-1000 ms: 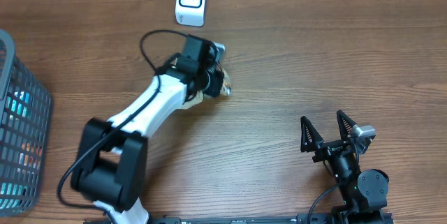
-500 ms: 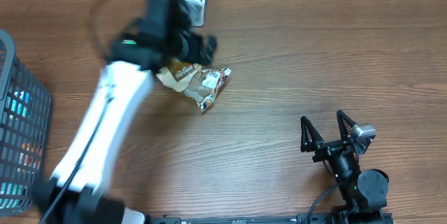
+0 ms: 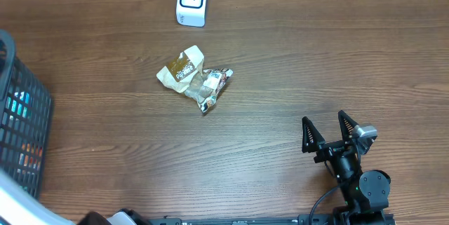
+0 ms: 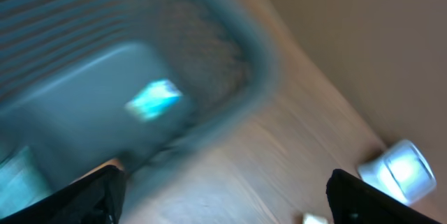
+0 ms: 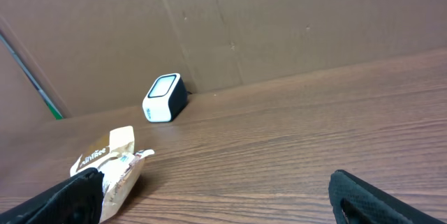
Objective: Scan the item barcode
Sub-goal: 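Reach the left gripper back into the basket and grasp a mint tin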
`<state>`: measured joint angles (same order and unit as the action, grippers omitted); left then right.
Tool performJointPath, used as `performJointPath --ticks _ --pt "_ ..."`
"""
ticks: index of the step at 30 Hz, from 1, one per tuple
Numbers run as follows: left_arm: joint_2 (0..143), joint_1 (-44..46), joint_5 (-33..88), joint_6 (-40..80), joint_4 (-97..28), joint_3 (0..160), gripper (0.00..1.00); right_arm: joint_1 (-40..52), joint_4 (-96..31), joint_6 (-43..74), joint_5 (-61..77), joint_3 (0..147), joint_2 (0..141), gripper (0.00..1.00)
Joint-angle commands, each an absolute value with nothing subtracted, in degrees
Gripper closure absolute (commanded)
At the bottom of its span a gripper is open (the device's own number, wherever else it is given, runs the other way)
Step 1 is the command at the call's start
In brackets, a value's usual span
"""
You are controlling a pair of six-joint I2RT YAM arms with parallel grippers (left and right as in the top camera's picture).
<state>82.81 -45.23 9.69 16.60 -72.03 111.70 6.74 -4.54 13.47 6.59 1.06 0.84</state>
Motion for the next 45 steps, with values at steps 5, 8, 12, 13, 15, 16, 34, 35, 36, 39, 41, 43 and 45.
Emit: performJointPath --ticks 5,8,12,13,15,16,34,35,36,39,41,43,45 --pt "91.02 -56.40 5.02 18.50 -69.04 104.66 0.09 6.42 -4.27 13.43 6.09 0.47 0.27 0.00" --pt "93.82 -56.25 3.55 13.65 -65.93 102.72 0.08 6.42 -4.27 13.45 6.09 0.47 0.27 0.00" --pt "97.54 -56.21 3.03 8.38 -57.43 98.87 0.07 6.42 -4.27 13.45 6.09 0.47 0.27 0.00" --pt "98.56 -56.10 3.05 6.50 -55.00 97.45 0.07 6.42 -4.27 13.45 6.09 0.47 0.27 0.00" --pt "100.97 -55.46 2.98 2.90 -50.33 94.37 0.11 6.42 -4.25 13.45 6.09 0.47 0.27 0.00" --pt "102.35 -55.13 2.98 2.04 -47.94 93.08 0.12 6.42 -4.25 13.45 6.09 0.47 0.27 0.00" --pt "125.80 -45.69 5.78 -10.31 -30.11 90.00 0.35 6.42 -4.25 13.45 6.09 0.47 0.27 0.00" --pt "126.28 -45.41 5.74 -10.28 -30.22 90.00 0.48 6.42 -4.27 13.45 6.09 0.47 0.27 0.00" --pt "126.28 -45.36 5.74 -10.28 -30.35 90.00 0.52 6.42 -4.27 13.45 6.09 0.47 0.27 0.00" --pt "125.58 -45.36 5.37 -9.32 -31.31 90.39 0.77 6.42 -4.27 13.45 6.09 0.47 0.27 0.00" --pt "124.53 -45.71 5.13 -8.73 -33.50 91.74 0.87 6.42 -4.25 13.45 6.09 0.47 0.27 0.00" --pt "123.02 -45.78 4.43 -8.32 -35.55 93.34 0.92 6.42 -4.25 13.45 6.09 0.47 0.27 0.00" --pt "120.84 -45.76 3.18 -7.16 -38.24 96.01 0.96 6.42 -4.27 13.45 6.09 0.47 0.27 0.00"
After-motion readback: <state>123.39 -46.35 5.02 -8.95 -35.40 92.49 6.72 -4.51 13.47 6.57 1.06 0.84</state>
